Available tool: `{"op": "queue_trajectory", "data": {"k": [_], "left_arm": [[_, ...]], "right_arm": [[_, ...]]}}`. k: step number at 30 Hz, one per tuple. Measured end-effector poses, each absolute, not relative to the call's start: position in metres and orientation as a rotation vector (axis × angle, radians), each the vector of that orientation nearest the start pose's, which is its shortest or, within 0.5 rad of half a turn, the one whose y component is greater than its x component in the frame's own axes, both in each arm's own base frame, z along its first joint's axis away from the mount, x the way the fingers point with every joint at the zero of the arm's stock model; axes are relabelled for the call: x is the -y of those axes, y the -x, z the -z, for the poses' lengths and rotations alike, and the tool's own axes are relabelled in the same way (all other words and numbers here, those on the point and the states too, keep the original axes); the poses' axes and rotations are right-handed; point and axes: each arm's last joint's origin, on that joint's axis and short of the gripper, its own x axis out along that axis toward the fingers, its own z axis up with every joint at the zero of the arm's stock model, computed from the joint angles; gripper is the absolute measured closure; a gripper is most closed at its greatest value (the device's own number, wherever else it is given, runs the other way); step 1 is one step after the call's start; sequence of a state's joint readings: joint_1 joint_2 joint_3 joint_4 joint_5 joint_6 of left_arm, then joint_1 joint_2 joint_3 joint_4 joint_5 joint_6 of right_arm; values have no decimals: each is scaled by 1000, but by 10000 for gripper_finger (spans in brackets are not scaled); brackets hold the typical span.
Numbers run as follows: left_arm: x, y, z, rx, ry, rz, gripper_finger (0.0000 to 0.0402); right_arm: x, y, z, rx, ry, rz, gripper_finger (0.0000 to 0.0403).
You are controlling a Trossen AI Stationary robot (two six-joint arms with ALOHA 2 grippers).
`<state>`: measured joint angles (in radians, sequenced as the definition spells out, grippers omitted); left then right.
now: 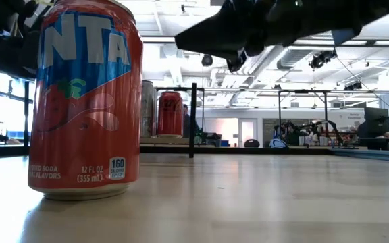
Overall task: Place canned beverage on shelf
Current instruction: Put the red soda can aligned with the other red soda can on the shelf
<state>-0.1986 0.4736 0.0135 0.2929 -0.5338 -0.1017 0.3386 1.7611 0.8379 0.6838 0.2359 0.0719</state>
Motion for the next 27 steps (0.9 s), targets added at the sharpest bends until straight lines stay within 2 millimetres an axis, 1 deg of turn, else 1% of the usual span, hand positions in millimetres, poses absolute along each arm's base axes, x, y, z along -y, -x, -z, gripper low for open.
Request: {"op": "queue_trajectory", "data": {"k": [2,5,10,14,17,21,25,27], "left_arm": [[10,-123,-154,-139,41,-342,402],[10,-123,-154,-139,41,-342,402],[10,-123,-154,-138,41,-342,402],[10,-123,-154,-138,41,-342,402],[10,-123,-154,-138,41,-343,402],[10,-123,-154,-138,41,-343,402],[10,-123,-154,-139,41,-343,402],[10,-123,-153,-143,39,-343,402]], "right_arm": [[-121,-341,-184,-250,-10,-96,395],[-138,-340,-189,-287,12,-89,366],[-168,-338,-204,-338,87,-85,289],[-188,-334,-215,-392,72,-50,227],[-199,-329,-219,-394,68,-67,193],[-204,-327,-220,-376,2,-59,166],[-196,-339,-208,-364,-13,12,149],[-191,-345,-208,-338,-41,8,141]]}}
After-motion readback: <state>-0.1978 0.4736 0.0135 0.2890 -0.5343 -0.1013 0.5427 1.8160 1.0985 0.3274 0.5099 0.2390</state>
